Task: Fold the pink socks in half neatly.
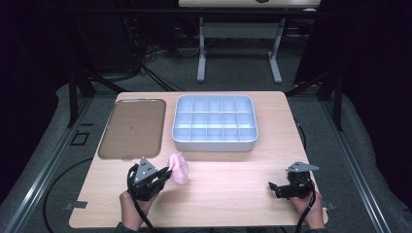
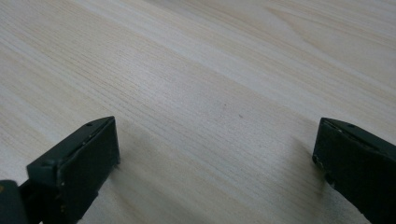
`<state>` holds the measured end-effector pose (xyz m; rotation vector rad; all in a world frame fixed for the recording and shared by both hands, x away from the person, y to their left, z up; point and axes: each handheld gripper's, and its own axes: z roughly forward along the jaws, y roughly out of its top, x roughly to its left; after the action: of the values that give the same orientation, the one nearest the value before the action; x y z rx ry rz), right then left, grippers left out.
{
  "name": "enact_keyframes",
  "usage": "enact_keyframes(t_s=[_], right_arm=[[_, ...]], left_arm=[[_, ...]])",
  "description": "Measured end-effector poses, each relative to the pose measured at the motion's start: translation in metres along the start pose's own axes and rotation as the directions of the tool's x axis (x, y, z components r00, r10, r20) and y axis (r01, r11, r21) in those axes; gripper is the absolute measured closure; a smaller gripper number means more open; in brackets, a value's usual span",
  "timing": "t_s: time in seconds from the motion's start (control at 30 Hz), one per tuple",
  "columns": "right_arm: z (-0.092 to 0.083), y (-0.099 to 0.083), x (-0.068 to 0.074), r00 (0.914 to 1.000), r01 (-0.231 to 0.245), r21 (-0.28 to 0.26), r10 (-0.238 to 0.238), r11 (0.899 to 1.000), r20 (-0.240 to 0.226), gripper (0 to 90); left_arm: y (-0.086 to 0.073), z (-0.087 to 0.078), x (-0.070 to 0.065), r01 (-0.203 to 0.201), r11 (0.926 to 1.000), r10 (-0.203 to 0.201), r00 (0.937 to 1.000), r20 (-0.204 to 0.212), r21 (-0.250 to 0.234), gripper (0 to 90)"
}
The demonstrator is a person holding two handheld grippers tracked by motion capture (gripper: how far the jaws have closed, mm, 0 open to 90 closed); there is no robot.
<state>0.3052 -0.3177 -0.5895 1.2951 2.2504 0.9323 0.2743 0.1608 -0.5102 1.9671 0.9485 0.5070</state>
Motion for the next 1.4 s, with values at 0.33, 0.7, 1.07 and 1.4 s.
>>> enact_keyframes(t_s=[0.33,0.7,1.07,1.4], right_arm=[[0.000,0.000,0.000,1.0000,0.002,0.000,-0.002,1.000,0.000,0.0],[0.000,0.000,0.000,1.0000,0.002,0.001,-0.002,1.000,0.001,0.0],[0.000,0.000,0.000,1.0000,0.002,0.000,-0.002,1.000,0.001,0.0],[0.000,0.000,0.000,1.0000,0.002,0.000,-0.002,1.000,0.001,0.0]], left_arm=[[0.011,0.023,-0.026,-0.053,0.9986,0.053,0.9951,0.084,0.002,80.5],[0.020,0.050,-0.052,-0.102,0.9947,0.098,0.9811,0.167,0.016,80.5],[0.017,0.091,-0.078,-0.160,0.9827,0.131,0.9571,0.259,0.094,80.2],[0.010,0.119,-0.095,-0.200,0.9670,0.156,0.9546,0.254,0.158,75.8]])
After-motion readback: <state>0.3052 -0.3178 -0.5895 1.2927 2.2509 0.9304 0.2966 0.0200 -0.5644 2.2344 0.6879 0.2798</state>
